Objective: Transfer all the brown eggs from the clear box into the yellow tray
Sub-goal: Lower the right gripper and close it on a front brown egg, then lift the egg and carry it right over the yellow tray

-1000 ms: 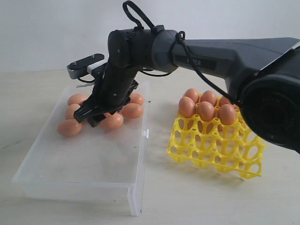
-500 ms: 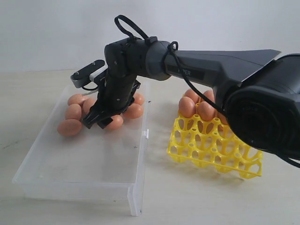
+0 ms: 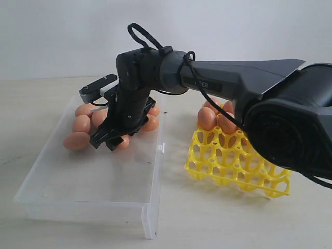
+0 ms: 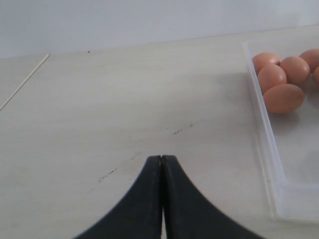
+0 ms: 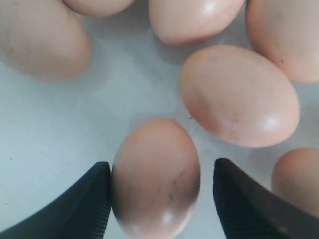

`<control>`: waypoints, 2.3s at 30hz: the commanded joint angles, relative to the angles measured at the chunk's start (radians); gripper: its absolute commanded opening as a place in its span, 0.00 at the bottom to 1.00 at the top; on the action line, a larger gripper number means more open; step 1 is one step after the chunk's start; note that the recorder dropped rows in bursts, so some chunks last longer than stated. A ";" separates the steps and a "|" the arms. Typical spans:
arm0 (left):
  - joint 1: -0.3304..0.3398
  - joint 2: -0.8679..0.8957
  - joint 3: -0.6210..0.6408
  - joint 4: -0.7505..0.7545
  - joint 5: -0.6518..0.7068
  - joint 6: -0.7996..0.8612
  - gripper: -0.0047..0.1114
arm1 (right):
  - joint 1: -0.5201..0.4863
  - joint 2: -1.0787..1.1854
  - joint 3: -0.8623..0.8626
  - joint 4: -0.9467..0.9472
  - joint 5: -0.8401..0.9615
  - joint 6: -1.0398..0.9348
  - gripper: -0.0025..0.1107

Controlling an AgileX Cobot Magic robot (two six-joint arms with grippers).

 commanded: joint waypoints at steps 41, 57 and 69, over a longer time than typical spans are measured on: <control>-0.006 -0.006 -0.004 -0.007 -0.006 -0.002 0.04 | -0.061 -0.934 1.106 0.063 -1.121 0.010 0.02; -0.006 -0.006 -0.004 -0.007 -0.006 -0.002 0.04 | -0.349 -1.051 1.515 0.126 -1.486 -0.026 0.02; -0.006 -0.006 -0.004 -0.007 -0.006 -0.002 0.04 | -0.409 -0.950 1.597 0.160 -1.718 0.040 0.02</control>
